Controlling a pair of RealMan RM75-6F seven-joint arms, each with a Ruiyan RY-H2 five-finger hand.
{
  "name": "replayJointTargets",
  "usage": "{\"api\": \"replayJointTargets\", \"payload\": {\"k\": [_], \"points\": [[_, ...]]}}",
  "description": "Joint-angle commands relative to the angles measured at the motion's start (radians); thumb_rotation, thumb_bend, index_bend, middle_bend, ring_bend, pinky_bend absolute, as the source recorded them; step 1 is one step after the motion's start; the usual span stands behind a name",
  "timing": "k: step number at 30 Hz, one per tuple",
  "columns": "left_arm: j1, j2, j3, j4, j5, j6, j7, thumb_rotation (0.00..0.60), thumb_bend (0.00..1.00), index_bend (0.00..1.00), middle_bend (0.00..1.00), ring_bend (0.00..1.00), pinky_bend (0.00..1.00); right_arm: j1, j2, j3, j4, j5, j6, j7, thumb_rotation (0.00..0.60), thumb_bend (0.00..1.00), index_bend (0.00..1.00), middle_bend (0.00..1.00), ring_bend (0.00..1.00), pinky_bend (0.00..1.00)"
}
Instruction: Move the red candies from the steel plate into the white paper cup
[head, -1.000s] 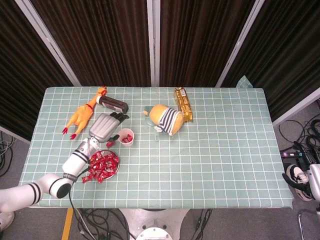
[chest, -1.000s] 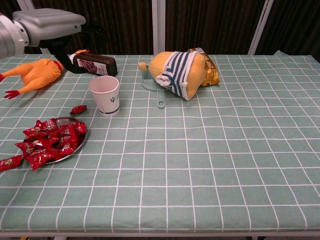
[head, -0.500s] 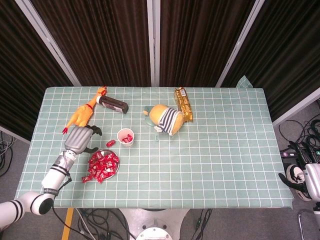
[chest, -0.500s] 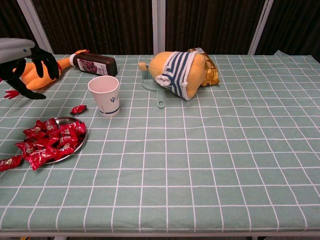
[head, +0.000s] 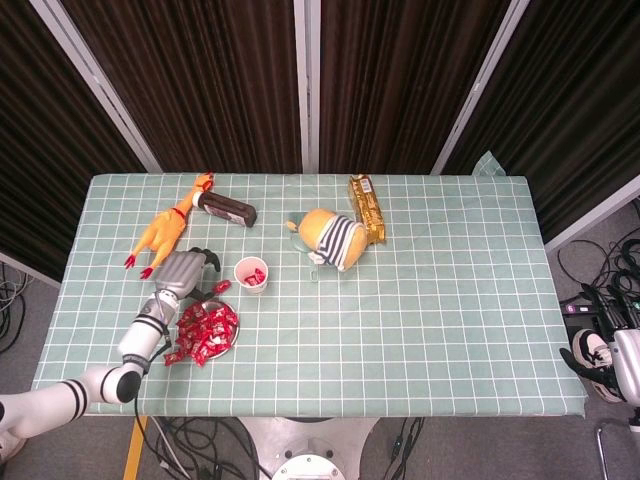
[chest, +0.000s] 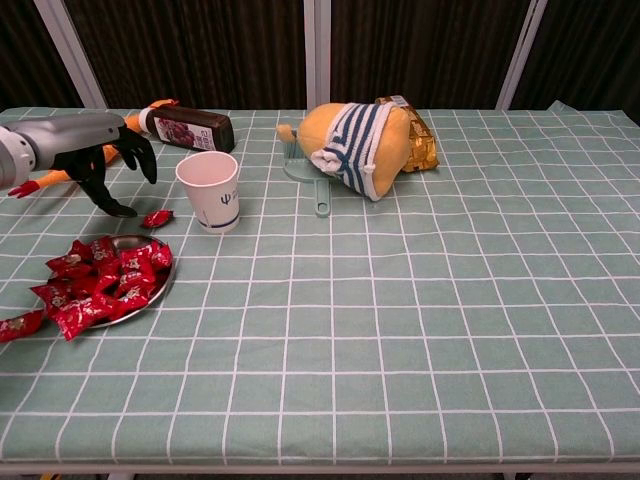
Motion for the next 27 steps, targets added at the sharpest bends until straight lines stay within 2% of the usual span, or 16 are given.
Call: {"api": "replayJointTargets", "payload": {"k": [1, 19, 27], "points": [[-0.018, -0.022, -0.001, 0.019, -0.028, -0.017, 0.034, 0.600, 0.20, 0.48, 0.40, 0.29, 0.50, -0.001, 0.001, 0.000, -0.002, -0.001, 0.002, -0.001, 0.600, 0.15, 0.08, 0.20, 0.05, 0.19], [-0.053, -0.123, 0.009, 0.148, -0.077, -0.051, 0.107, 0.600, 0.23, 0.53, 0.40, 0.29, 0.50, -0.005, 0.002, 0.000, 0.005, 0.011, -0.002, 0.005, 0.600, 0.15, 0.08, 0.20, 0.05, 0.19], [-0.058, -0.150, 0.006, 0.191, -0.073, -0.061, 0.106, 0.600, 0.33, 0.59, 0.41, 0.29, 0.50, -0.007, 0.002, 0.001, 0.009, 0.016, -0.002, 0.011, 0.600, 0.15, 0.08, 0.20, 0.05, 0.20]]}}
